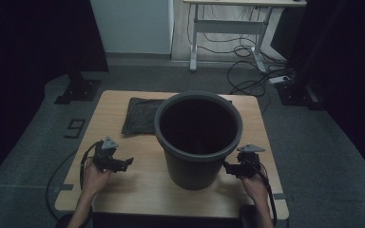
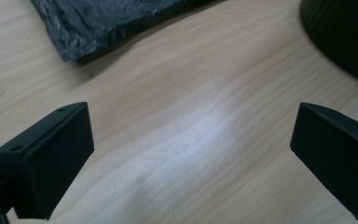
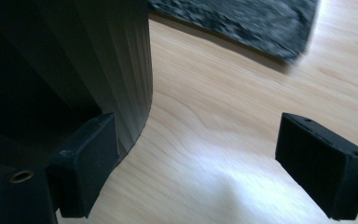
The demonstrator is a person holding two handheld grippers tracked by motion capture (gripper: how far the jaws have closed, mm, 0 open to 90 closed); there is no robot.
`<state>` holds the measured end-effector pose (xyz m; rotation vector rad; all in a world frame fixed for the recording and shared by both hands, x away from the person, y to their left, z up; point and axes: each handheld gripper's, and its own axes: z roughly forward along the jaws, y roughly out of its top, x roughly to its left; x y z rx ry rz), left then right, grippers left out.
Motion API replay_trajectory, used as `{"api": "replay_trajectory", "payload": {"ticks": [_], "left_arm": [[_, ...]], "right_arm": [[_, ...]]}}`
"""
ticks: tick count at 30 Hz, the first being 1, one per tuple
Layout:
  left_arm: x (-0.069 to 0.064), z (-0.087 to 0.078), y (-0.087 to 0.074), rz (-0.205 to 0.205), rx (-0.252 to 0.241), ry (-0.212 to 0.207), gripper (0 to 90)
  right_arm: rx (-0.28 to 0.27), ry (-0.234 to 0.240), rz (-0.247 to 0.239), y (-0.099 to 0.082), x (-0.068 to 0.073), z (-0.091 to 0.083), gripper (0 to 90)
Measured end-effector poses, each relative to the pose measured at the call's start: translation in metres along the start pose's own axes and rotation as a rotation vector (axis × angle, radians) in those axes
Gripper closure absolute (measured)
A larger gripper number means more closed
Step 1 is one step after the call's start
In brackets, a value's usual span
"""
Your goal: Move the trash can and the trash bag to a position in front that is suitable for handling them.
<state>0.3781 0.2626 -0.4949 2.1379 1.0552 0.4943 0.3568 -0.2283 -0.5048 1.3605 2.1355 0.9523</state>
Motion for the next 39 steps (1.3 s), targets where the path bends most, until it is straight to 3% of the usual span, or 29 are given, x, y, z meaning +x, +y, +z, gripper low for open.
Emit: {"api": "replay_trajectory", "payload": {"ticks": [9,18,24,26,28,30,32,35,37,39], "left_arm": [[-0.001,0.003,0.016,0.014,-0.015,-0.007,0.0],[0.009,0.001,0.015,-0.007,-0.027,0.005,0.0],[0.021,-0.005,0.011,-0.019,-0.029,0.041,0.0],[0.027,-0.010,0.006,-0.031,-0.032,0.086,0.0],[0.030,-0.011,0.004,-0.045,-0.038,0.083,0.0],[0.032,-0.012,-0.002,-0.055,-0.044,0.068,0.0],[0.031,-0.012,-0.005,-0.051,-0.036,0.073,0.0],[0.031,-0.009,-0.016,-0.047,-0.006,0.069,0.0],[0.033,-0.009,-0.031,-0.062,0.013,0.065,0.0],[0.033,-0.009,-0.036,-0.068,0.021,0.063,0.0]], "right_arm": [[-0.001,0.062,-0.063,0.024,0.034,0.026,12.3],[0.009,0.103,-0.111,0.044,0.057,0.044,12.3],[-0.001,0.159,-0.132,0.056,0.076,0.051,12.3],[-0.002,0.173,-0.164,0.064,0.090,0.055,12.3],[-0.003,0.178,-0.175,0.066,0.092,0.055,12.3],[-0.017,0.230,-0.148,0.067,0.089,0.058,11.9],[-0.012,0.229,-0.142,0.066,0.086,0.058,11.9],[0.014,0.182,-0.142,0.062,0.069,0.061,12.1],[0.042,0.136,-0.118,0.055,0.048,0.062,12.8],[0.047,0.127,-0.110,0.053,0.040,0.062,12.7]]}}
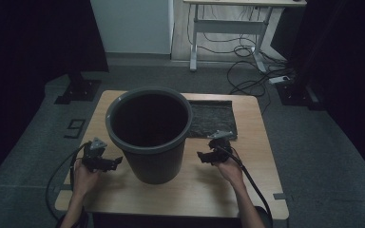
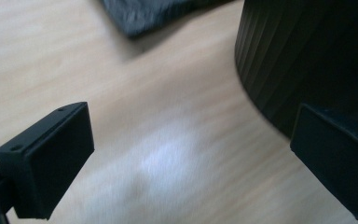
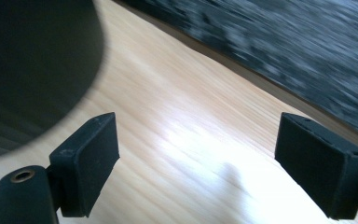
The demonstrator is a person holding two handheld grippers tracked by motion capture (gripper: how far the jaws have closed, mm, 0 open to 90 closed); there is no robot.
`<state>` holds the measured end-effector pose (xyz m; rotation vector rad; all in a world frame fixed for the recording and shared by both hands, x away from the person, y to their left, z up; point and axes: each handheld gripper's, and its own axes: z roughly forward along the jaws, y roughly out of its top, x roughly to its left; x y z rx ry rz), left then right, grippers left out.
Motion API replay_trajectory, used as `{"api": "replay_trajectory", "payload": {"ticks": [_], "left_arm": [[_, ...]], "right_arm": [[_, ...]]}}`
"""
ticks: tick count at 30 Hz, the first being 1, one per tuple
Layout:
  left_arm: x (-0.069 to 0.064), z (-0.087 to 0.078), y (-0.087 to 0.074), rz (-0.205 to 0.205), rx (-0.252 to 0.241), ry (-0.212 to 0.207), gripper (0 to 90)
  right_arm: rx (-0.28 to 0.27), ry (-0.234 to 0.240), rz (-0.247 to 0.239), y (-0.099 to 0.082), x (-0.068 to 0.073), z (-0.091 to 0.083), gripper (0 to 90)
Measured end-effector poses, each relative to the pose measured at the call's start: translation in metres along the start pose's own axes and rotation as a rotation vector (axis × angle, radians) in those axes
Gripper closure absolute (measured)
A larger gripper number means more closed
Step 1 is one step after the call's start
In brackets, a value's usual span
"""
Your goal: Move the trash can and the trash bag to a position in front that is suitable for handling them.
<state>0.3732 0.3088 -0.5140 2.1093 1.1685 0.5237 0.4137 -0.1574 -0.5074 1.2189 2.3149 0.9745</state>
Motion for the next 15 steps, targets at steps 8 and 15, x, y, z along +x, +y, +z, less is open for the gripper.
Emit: {"api": "replay_trajectory", "payload": {"ticks": [8,15], "left_arm": [[0.003,0.007,-0.030,-0.012,0.059,-0.001,0.0],[0.003,0.013,-0.033,-0.013,0.078,-0.037,0.0]], "right_arm": [[0.039,-0.069,0.105,-0.020,-0.059,-0.007,16.3],[0.060,-0.123,0.149,-0.018,-0.091,-0.005,33.9]]}}
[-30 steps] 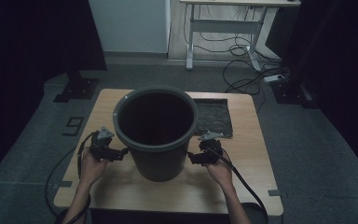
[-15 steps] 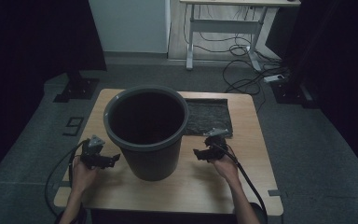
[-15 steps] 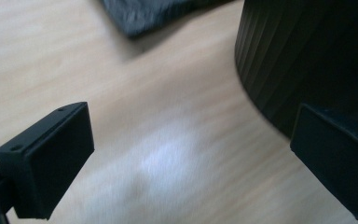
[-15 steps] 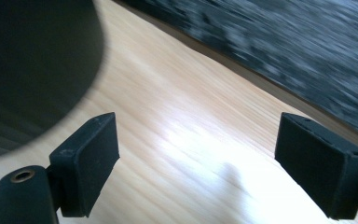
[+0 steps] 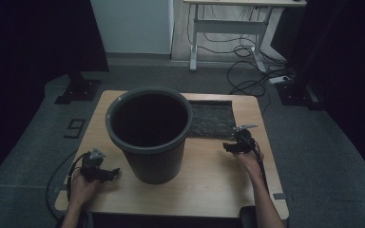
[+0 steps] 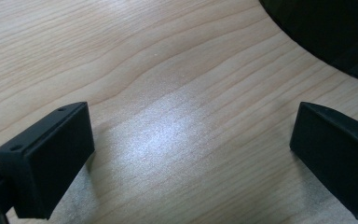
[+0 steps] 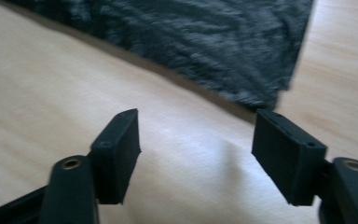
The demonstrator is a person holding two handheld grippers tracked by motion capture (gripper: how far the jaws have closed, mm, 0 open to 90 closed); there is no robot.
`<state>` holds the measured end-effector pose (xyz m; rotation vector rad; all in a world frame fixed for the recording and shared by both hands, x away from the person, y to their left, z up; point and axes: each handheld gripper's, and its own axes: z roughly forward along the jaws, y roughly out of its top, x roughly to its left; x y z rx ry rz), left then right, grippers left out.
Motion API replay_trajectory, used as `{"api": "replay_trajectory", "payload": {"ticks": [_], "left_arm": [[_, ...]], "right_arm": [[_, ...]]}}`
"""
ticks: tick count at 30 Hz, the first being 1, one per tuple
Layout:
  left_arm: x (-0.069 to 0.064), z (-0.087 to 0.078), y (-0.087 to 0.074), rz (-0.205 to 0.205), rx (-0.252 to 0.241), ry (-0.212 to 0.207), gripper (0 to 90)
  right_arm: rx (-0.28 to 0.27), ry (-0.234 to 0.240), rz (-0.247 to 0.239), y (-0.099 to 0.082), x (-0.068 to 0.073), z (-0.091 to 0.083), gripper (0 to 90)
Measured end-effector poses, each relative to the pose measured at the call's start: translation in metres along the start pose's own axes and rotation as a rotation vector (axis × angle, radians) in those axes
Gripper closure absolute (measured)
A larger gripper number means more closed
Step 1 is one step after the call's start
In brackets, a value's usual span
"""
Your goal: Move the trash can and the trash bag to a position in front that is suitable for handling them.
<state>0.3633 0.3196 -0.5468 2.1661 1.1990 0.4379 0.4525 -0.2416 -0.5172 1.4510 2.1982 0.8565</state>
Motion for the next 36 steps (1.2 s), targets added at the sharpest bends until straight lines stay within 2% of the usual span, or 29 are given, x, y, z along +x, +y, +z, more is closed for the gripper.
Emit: {"api": "replay_trajectory", "payload": {"ticks": [3,5,8,9,13,14,16,17,19,20,22,23,26,28,29,30,31,32,34,36], "left_arm": [[0.001,0.000,0.000,0.005,0.001,-0.004,0.0],[0.001,0.000,0.000,0.004,0.001,-0.004,0.0],[0.001,0.000,0.000,0.001,-0.001,-0.003,0.0],[0.001,0.000,0.000,0.000,-0.002,-0.002,0.0],[0.000,0.000,0.000,-0.001,-0.002,-0.001,0.0],[0.000,0.000,0.000,-0.002,-0.002,-0.001,0.0],[0.000,0.000,0.000,-0.002,-0.002,-0.001,0.0],[0.000,0.000,0.000,-0.002,-0.002,-0.001,0.0],[0.000,0.000,0.000,-0.003,-0.003,0.000,0.0],[0.000,0.001,0.000,-0.003,-0.004,0.002,0.0],[0.000,0.001,0.000,-0.003,-0.004,0.002,0.0],[0.000,0.001,0.000,-0.003,-0.004,0.001,0.0],[0.000,0.001,0.000,-0.003,-0.003,-0.001,0.0],[0.000,0.001,0.000,-0.003,-0.004,-0.001,0.0],[0.000,0.001,0.000,-0.002,-0.003,0.000,0.0],[0.000,0.001,0.000,-0.004,-0.004,-0.001,0.0],[0.000,0.001,0.000,-0.004,-0.004,-0.001,0.0],[0.000,0.001,0.000,-0.004,-0.003,0.000,0.0],[0.000,0.001,0.001,-0.003,-0.003,0.000,0.0],[-0.001,0.001,0.000,-0.004,-0.004,0.001,0.0]], "right_arm": [[0.005,-0.015,0.011,0.003,-0.006,0.002,37.3],[-0.002,-0.036,0.020,0.011,-0.016,0.004,46.0],[0.010,-0.049,0.039,0.017,-0.021,0.005,48.4],[0.011,-0.048,0.042,0.024,-0.025,0.008,54.2],[0.009,-0.057,0.053,0.034,-0.031,0.015,53.4],[0.028,-0.076,0.059,0.039,-0.035,0.022,49.1],[0.021,-0.085,0.053,0.040,-0.037,0.025,48.3],[0.005,-0.081,0.063,0.041,-0.040,0.028,46.9],[0.030,-0.079,0.103,0.041,-0.045,0.036,43.7],[0.043,-0.088,0.084,0.042,-0.047,0.042,43.9],[0.048,-0.087,0.087,0.042,-0.048,0.044,45.0],[0.056,-0.070,0.093,0.043,-0.049,0.047,50.0],[0.097,-0.066,0.075,0.040,-0.050,0.053,60.1],[0.082,-0.059,0.076,0.039,-0.050,0.053,63.5],[0.079,-0.054,0.075,0.038,-0.052,0.052,72.8],[0.079,-0.054,0.075,0.038,-0.052,0.052,72.8],[0.081,-0.035,0.074,0.037,-0.053,0.051,81.8],[0.086,-0.021,0.077,0.036,-0.052,0.049,85.1],[0.083,-0.017,0.070,0.035,-0.052,0.049,86.9],[0.076,-0.003,0.042,0.027,-0.046,0.043,88.6]]}}
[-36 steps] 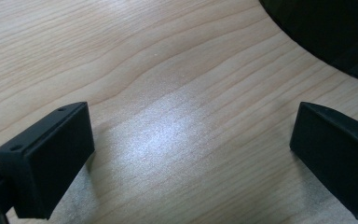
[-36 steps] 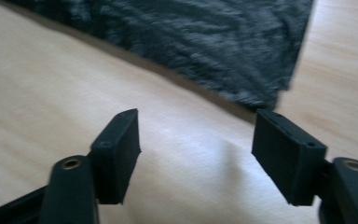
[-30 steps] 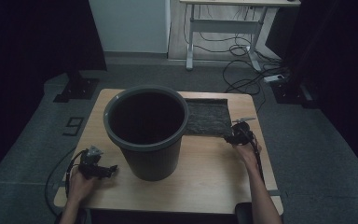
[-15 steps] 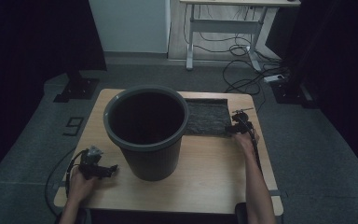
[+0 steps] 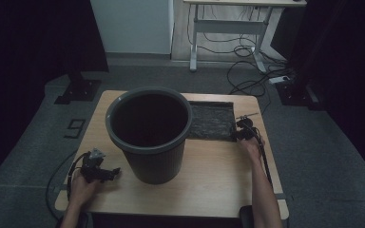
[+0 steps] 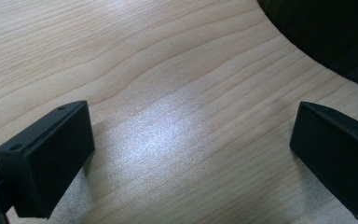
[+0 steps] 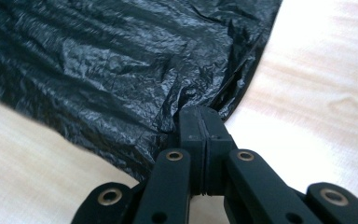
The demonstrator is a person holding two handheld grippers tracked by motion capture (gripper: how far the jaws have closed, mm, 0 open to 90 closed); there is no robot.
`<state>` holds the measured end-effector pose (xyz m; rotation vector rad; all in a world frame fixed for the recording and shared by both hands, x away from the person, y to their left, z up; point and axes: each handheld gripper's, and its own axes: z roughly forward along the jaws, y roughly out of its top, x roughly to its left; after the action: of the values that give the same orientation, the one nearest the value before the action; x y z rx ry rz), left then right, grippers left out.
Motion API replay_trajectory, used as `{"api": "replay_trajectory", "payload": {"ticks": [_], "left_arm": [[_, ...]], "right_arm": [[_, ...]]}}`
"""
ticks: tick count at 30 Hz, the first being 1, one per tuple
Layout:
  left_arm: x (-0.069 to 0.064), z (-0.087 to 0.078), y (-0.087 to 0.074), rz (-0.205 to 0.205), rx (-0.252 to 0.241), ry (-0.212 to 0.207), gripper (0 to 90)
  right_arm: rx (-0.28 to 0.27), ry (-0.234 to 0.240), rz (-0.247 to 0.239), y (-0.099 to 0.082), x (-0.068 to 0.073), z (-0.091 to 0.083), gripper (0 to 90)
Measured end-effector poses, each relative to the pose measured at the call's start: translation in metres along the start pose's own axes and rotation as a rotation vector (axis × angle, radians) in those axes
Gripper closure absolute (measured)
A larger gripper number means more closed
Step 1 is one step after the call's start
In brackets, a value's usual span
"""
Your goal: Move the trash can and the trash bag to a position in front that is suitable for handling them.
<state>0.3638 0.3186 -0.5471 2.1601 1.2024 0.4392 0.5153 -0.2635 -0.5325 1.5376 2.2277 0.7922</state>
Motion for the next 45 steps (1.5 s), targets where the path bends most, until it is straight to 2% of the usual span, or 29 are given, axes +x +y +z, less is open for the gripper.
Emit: {"api": "replay_trajectory", "payload": {"ticks": [2,5,6,7,8,9,16,17,20,21,22,23,24,25,26,27,28,31,32,33,35,36,37,38,39,40,41,43,45], "left_arm": [[0.000,0.000,0.000,0.000,0.000,0.000,0.0],[0.000,0.000,0.000,0.000,0.001,0.000,0.0],[0.000,0.000,0.000,0.000,0.001,0.000,0.0],[0.000,0.000,0.000,0.000,0.001,0.000,0.0],[0.000,0.000,0.000,0.000,0.001,0.000,0.0],[0.000,0.000,0.000,0.000,0.001,0.000,0.0],[0.000,0.000,0.000,0.000,0.002,0.000,0.0],[0.000,0.000,0.000,0.000,0.002,0.000,0.0],[0.000,0.000,0.000,0.000,0.002,0.000,0.0],[0.000,0.000,0.000,0.001,0.002,0.000,0.0],[0.000,0.000,0.000,0.001,0.002,0.000,0.0],[0.000,0.000,0.001,0.003,0.002,-0.001,0.0],[0.000,0.000,0.001,0.003,0.002,-0.001,0.0],[0.000,0.001,0.001,0.004,0.001,-0.002,0.0],[0.001,0.001,0.001,0.006,0.001,-0.003,0.0],[0.001,0.001,0.001,0.006,0.001,-0.003,0.0],[0.001,0.001,0.001,0.007,0.003,-0.005,0.0],[0.001,0.001,0.001,0.008,0.002,-0.005,0.0],[0.001,0.001,0.002,0.008,0.002,-0.006,0.0],[0.001,0.001,0.002,0.008,0.002,-0.007,0.0],[0.001,0.002,0.002,0.008,0.002,-0.007,0.0],[0.001,0.002,0.002,0.008,0.002,-0.007,0.0],[0.001,0.002,0.002,0.008,0.002,-0.008,0.0],[0.001,0.002,0.002,0.008,0.002,-0.008,0.0],[0.001,0.002,0.002,0.008,0.002,-0.008,0.0],[0.001,0.002,0.002,0.008,0.002,-0.008,0.0],[0.001,0.002,0.002,0.008,0.002,-0.008,0.0],[0.001,0.002,0.002,0.009,0.002,-0.008,0.0],[0.001,0.002,0.002,0.008,0.002,-0.008,0.0]], "right_arm": [[0.003,0.005,-0.011,-0.003,0.002,-0.002,88.6],[0.015,-0.007,-0.063,-0.012,0.011,-0.010,88.9],[0.020,-0.008,-0.073,-0.016,0.014,-0.013,88.9],[0.028,-0.030,-0.108,-0.025,0.024,-0.020,88.9],[0.028,-0.030,-0.108,-0.025,0.024,-0.020,88.9],[0.022,-0.029,-0.126,-0.032,0.031,-0.026,89.0],[0.004,0.018,-0.132,-0.060,0.051,-0.048,89.0],[0.003,0.029,-0.129,-0.073,0.060,-0.056,89.0],[0.001,0.037,-0.131,-0.083,0.068,-0.063,89.0],[-0.004,0.065,-0.138,-0.095,0.082,-0.073,89.0],[-0.004,0.065,-0.138,-0.095,0.082,-0.073,89.0],[0.008,0.076,-0.193,-0.104,0.096,-0.078,88.9],[0.008,0.076,-0.193,-0.104,0.096,-0.078,88.9],[0.021,0.103,-0.230,-0.109,0.107,-0.084,78.1],[0.021,0.105,-0.226,-0.108,0.107,-0.087,70.0],[0.021,0.105,-0.226,-0.108,0.107,-0.087,70.0],[-0.019,0.066,-0.206,-0.104,0.101,-0.096,56.2],[-0.039,0.038,-0.176,-0.097,0.089,-0.101,46.1],[-0.054,0.005,-0.158,-0.092,0.079,-0.102,43.1],[-0.050,-0.032,-0.118,-0.082,0.059,-0.097,39.7],[-0.039,-0.059,-0.086,-0.074,0.043,-0.089,40.3],[-0.039,-0.059,-0.086,-0.074,0.043,-0.089,40.3],[-0.024,-0.092,-0.054,-0.065,0.026,-0.078,42.0],[-0.024,-0.092,-0.054,-0.065,0.026,-0.078,42.0],[-0.011,-0.127,-0.039,-0.057,0.013,-0.069,42.2],[-0.011,-0.127,-0.039,-0.057,0.013,-0.069,42.2],[-0.007,-0.138,-0.018,-0.050,0.003,-0.060,42.2],[-0.022,-0.135,-0.017,-0.043,-0.004,-0.053,42.8],[-0.017,-0.138,-0.004,-0.039,-0.007,-0.049,42.8]]}}
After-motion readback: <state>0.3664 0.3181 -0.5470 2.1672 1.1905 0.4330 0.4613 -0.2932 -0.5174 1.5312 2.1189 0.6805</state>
